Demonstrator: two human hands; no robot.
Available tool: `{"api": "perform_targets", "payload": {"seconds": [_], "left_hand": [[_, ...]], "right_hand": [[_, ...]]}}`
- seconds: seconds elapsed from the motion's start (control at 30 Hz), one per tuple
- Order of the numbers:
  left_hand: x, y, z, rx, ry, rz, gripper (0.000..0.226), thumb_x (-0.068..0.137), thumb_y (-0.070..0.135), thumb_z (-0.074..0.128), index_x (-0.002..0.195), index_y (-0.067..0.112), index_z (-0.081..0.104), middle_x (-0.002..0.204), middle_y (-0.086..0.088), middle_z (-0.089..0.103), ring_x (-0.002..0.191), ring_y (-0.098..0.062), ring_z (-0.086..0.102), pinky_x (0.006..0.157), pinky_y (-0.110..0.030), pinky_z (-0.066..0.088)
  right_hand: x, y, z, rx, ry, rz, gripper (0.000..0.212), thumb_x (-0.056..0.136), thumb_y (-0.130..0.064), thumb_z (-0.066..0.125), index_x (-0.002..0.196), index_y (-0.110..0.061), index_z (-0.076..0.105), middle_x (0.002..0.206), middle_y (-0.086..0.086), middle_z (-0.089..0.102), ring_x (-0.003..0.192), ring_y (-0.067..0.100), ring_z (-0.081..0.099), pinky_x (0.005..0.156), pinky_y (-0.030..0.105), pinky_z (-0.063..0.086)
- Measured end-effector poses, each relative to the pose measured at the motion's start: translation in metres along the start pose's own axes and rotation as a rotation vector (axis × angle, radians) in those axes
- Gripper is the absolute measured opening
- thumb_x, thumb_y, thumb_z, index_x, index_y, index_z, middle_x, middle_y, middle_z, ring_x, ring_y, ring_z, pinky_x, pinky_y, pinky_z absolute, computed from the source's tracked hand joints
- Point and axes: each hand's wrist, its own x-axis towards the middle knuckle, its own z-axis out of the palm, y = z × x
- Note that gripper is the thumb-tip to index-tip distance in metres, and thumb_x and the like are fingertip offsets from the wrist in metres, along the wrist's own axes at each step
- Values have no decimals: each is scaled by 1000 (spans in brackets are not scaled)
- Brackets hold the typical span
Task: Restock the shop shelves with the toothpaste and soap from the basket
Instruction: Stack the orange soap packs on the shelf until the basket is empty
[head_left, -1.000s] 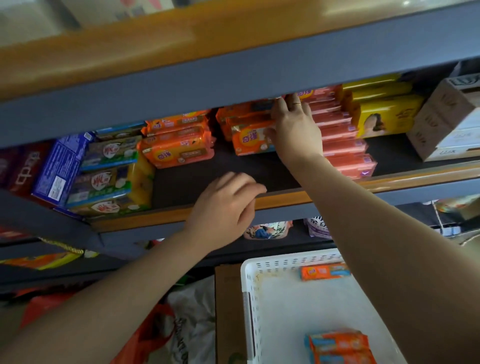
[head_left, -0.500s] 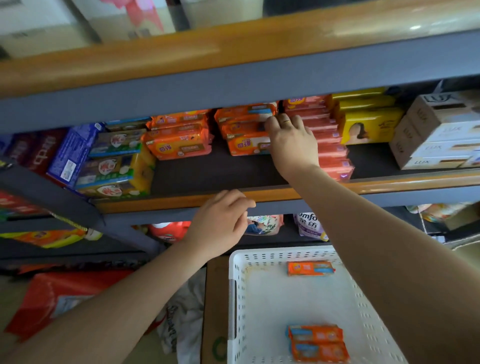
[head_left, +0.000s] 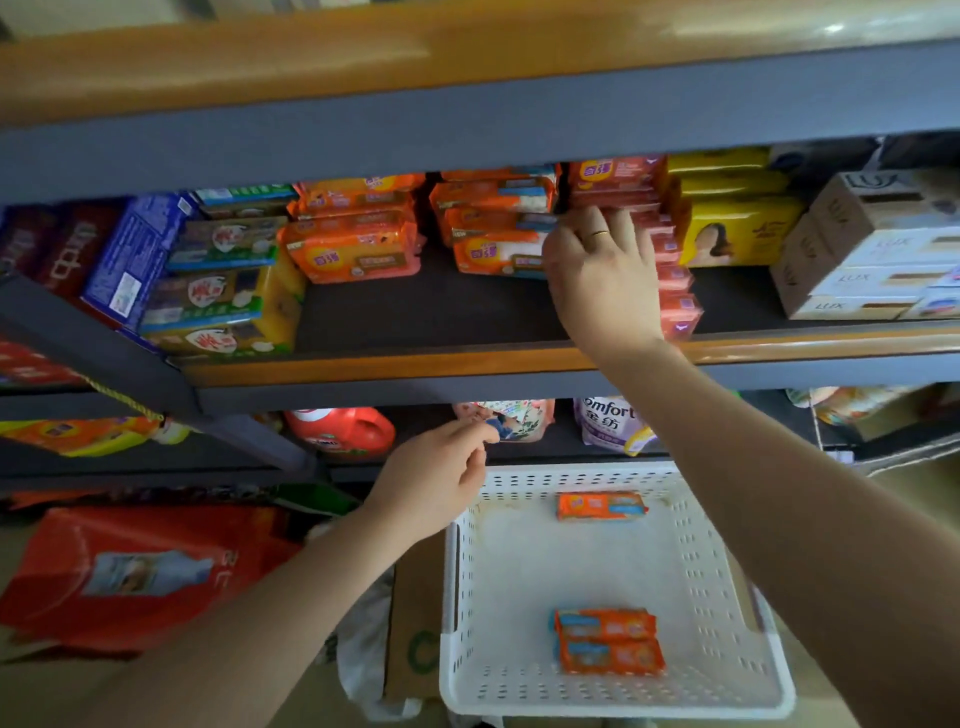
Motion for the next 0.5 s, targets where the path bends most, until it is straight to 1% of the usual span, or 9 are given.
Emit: {"api": "perform_targets", "payload": {"seconds": [0.07, 0.13, 0.2, 0.27, 0.3, 0.33, 0.4, 0.47, 0.5], "left_hand": [[-8, 4, 16, -40, -34, -32, 29, 91, 18, 45, 118, 17, 55, 107, 2, 63, 81, -15, 59, 63, -27, 42], [-20, 9, 39, -64, -112, -59, 28, 92, 19, 45, 119, 19, 54, 112, 4, 62, 86, -14, 60, 67, -26, 44], [-32, 11, 68, -83, -229, -77, 28, 92, 17, 44, 119, 20, 53, 114, 3, 60, 89, -14, 59, 69, -25, 41], [-44, 15, 96, -88, -332, -94, 27, 93, 18, 43, 119, 20, 51, 117, 3, 58, 92, -16, 59, 71, -27, 43], [-49, 17, 109, -95, -371, -108, 26, 94, 20, 42, 119, 19, 51, 119, 3, 57, 94, -16, 58, 72, -27, 42], [-54, 20, 121, -103, -407, -124, 26, 94, 22, 44, 118, 18, 51, 118, 3, 57, 96, -16, 58, 74, -27, 42], [-60, 25, 143, -111, -472, -154, 24, 91, 28, 51, 112, 16, 53, 113, 1, 58, 95, -17, 58, 78, -30, 44], [-63, 29, 166, -111, -507, -189, 25, 87, 32, 57, 105, 16, 53, 109, 0, 58, 92, -18, 57, 78, -32, 45], [-63, 30, 176, -118, -514, -210, 25, 86, 34, 58, 103, 16, 53, 108, 0, 58, 91, -18, 58, 78, -32, 46]], "right_hand": [[-34, 11, -9, 57, 86, -115, 13, 71, -5, 68, 81, -12, 62, 88, 11, 65, 77, 29, 48, 59, 32, 39], [-77, 25, -13, 138, 40, -188, 8, 74, -5, 64, 79, -10, 59, 85, 12, 64, 74, 29, 46, 57, 35, 36], [-122, 43, -6, 199, -123, -164, 4, 77, -7, 56, 78, -8, 61, 80, 12, 64, 71, 33, 55, 54, 36, 43], [-162, 60, 4, 271, -338, -49, 15, 79, -12, 48, 81, -8, 63, 80, 12, 64, 73, 36, 61, 52, 36, 49], [-178, 66, 10, 299, -438, 22, 16, 80, -12, 48, 84, -8, 63, 83, 12, 64, 78, 36, 62, 55, 37, 50], [-191, 71, 15, 316, -543, 89, 15, 81, -11, 51, 90, -8, 64, 89, 12, 65, 86, 36, 62, 61, 39, 50], [-212, 78, 32, 330, -808, 153, 24, 87, -17, 56, 109, -9, 59, 111, 12, 62, 108, 32, 56, 79, 38, 46], [-227, 80, 54, 307, -1035, 73, 43, 89, -26, 56, 128, -13, 46, 132, 7, 50, 126, 25, 43, 96, 36, 39], [-231, 79, 65, 283, -1096, 25, 49, 89, -28, 55, 133, -14, 40, 139, 5, 43, 131, 23, 36, 103, 35, 36]]}}
